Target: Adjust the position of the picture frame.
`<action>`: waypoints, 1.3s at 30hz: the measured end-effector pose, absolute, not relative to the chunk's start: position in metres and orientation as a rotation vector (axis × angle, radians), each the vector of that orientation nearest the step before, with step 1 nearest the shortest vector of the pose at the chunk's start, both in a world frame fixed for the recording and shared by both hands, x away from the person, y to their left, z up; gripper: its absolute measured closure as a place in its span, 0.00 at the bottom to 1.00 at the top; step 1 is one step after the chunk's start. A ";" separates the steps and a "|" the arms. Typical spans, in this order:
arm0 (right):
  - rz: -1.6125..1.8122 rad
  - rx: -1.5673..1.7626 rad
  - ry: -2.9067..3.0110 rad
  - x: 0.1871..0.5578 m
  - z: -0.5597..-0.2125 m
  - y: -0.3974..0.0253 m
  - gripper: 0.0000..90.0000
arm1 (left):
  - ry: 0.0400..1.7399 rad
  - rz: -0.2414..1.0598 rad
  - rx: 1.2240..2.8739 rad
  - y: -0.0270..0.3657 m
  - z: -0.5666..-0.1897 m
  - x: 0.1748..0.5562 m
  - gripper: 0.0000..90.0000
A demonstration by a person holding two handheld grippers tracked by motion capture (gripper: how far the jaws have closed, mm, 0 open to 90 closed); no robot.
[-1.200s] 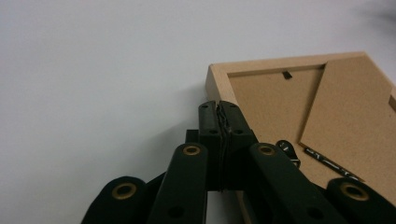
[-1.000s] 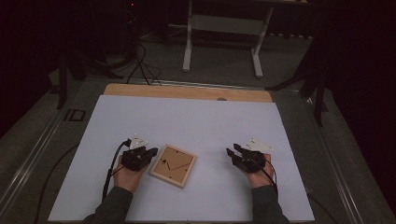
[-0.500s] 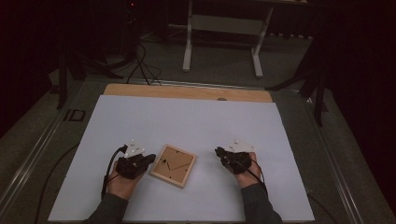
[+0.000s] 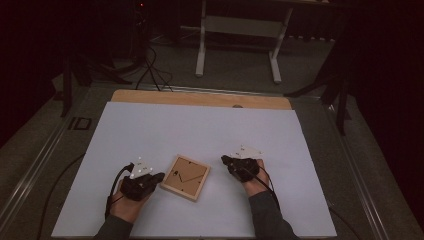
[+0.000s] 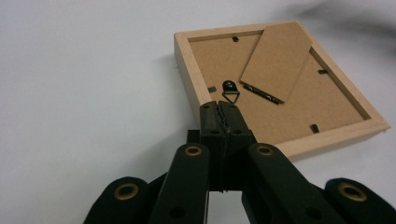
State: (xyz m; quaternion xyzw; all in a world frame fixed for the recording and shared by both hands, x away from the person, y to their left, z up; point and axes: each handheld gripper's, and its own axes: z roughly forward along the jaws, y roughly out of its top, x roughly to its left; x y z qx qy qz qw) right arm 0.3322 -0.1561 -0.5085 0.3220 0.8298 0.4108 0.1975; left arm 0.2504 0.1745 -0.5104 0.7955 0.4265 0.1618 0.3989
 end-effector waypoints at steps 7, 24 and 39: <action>1.143 0.893 2.351 0.336 -0.511 -0.143 0.99 | 1.078 0.401 2.024 0.178 -0.512 0.241 0.99; 1.125 0.880 2.410 0.343 -0.517 -0.122 1.00 | 1.078 0.393 2.073 0.174 -0.519 0.234 1.00; 1.112 0.870 2.444 0.341 -0.521 -0.114 1.00 | 1.058 0.396 2.108 0.169 -0.521 0.232 1.00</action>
